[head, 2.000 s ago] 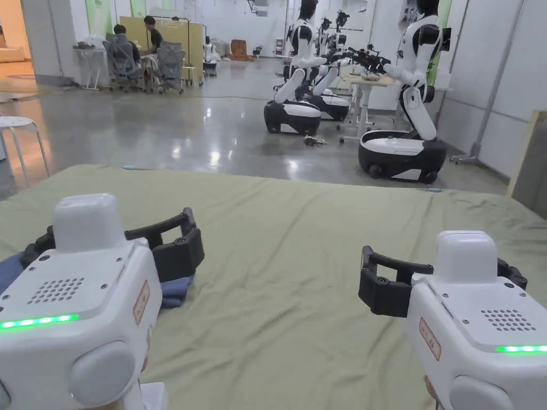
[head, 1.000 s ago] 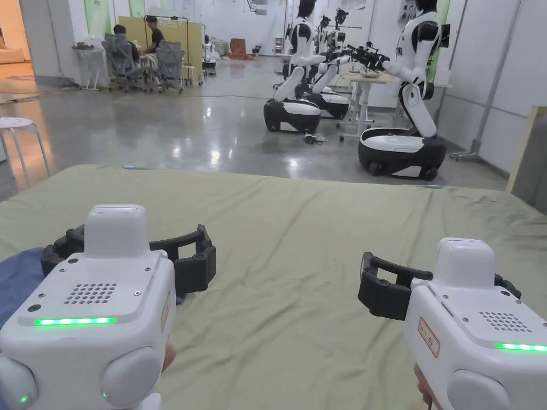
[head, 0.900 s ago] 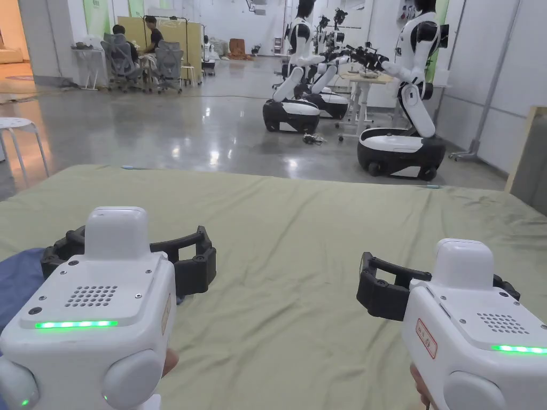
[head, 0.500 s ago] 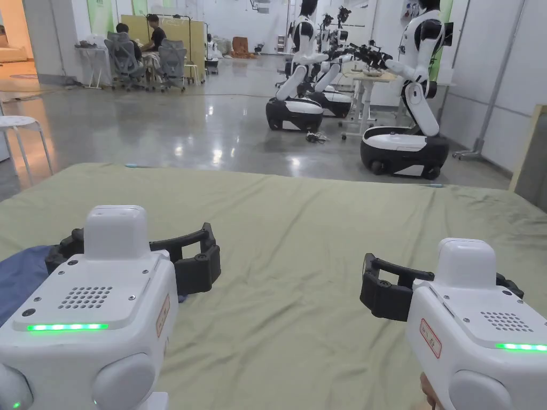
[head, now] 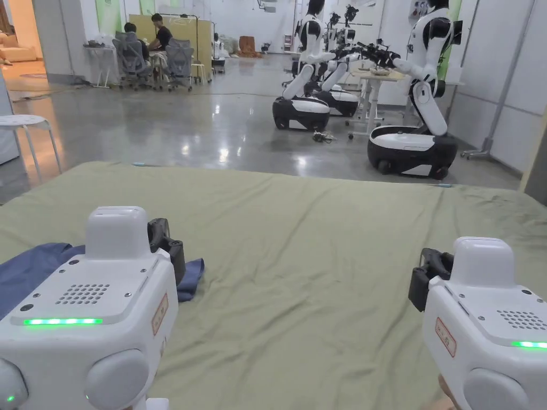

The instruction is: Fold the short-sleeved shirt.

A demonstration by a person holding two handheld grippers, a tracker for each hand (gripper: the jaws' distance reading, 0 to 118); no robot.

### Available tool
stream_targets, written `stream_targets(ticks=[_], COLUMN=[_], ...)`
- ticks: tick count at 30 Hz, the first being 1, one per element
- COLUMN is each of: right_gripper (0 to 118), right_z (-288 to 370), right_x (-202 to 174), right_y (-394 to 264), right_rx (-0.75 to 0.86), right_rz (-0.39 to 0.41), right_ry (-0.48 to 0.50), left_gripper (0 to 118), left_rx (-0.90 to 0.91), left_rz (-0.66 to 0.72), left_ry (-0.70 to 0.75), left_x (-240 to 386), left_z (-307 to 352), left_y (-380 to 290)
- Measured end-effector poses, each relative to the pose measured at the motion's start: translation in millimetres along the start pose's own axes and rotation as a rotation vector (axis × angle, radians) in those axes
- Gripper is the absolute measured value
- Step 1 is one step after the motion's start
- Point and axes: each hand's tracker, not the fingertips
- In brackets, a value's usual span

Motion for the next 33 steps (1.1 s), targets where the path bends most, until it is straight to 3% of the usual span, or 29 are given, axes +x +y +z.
stream_targets(ticks=[6, 10, 16, 21, 25, 29, 33], right_gripper=[0, 0, 0, 0, 0, 0, 0], right_z=[-5.1, -20.5, -53.7, -71.4, -81.3, -89.5, -105.1], right_x=[-6.2, -28.5, -114.7, -202.5, -248.7, -265.8, -255.7], right_y=[1.3, 0.6, 2.7, 7.0, 9.8, 4.8, -10.4], right_rx=[-0.005, -0.016, -0.023, -0.020, -0.024, -0.032, -0.065], right_rz=[0.013, 0.014, 0.047, 0.079, 0.086, 0.093, 0.118], right_ry=[0.024, 0.095, 0.303, 0.533, 0.652, 0.693, 0.679], left_gripper=[0, 0, 0, 0, 0, 0, 0], left_rx=[-0.014, -0.025, -0.026, -0.049, -0.061, -0.107, -0.175], left_rz=[0.001, 0.013, -0.020, -0.050, -0.019, -0.010, 0.010], left_ry=[0.002, 0.045, 0.268, 0.494, 0.573, 0.581, 0.497], left_x=[-4.4, -28.9, -104.0, -166.4, -195.9, -206.6, -211.8], left_z=[-2.4, 3.3, 30.8, 62.1, 73.7, 63.3, 23.5], left_y=[-4.5, -4.3, -2.4, -1.2, -3.2, -15.9, -34.9])
